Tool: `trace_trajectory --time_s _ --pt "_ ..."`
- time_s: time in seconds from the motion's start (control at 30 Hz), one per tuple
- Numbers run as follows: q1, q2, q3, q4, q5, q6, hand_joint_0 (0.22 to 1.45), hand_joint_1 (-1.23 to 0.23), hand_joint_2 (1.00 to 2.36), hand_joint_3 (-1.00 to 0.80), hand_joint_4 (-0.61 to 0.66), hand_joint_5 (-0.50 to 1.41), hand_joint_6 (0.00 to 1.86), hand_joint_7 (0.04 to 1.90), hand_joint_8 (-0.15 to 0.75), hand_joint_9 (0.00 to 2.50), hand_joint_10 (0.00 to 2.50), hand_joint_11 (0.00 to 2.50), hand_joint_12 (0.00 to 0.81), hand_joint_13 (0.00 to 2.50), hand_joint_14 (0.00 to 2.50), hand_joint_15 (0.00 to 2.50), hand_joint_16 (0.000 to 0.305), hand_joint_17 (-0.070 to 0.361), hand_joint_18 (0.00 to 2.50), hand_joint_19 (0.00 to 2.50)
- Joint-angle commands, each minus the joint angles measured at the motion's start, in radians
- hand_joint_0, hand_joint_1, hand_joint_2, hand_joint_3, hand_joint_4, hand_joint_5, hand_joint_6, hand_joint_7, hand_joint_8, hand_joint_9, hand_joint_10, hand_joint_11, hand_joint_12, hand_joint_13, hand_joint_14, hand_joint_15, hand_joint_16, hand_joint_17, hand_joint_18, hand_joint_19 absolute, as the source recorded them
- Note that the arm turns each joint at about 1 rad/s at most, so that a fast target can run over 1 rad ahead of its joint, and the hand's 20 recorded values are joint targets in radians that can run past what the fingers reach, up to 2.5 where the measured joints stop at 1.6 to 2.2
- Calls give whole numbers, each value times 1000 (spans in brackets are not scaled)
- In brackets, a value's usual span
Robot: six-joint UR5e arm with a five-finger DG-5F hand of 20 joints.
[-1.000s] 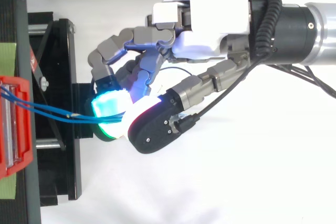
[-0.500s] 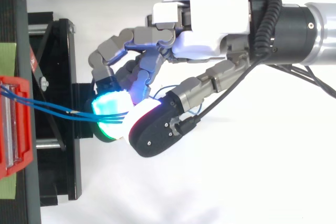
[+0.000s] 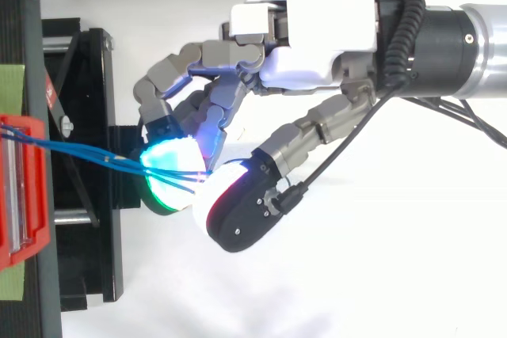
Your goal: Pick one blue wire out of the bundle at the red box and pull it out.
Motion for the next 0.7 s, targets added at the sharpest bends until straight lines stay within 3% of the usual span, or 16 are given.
trace_trajectory --time_s 0.0,0.13,0.33,0.67 --pt "0 0 0 0 0 0 748 -955 1000 -500 66 -144 881 1534 241 937 26 818 363 653 21 489 58 130 480 353" --pt "0 0 0 0 0 0 749 -957 1000 -500 90 -152 894 1524 237 927 24 815 362 656 21 481 58 130 496 343" --pt "0 0 0 0 0 0 608 -864 1000 -500 191 -126 862 1323 232 962 26 809 363 661 22 505 57 129 475 411" --pt "0 0 0 0 0 -2 478 -642 1000 -500 145 -127 843 1245 272 990 22 794 401 662 20 527 65 145 440 486"
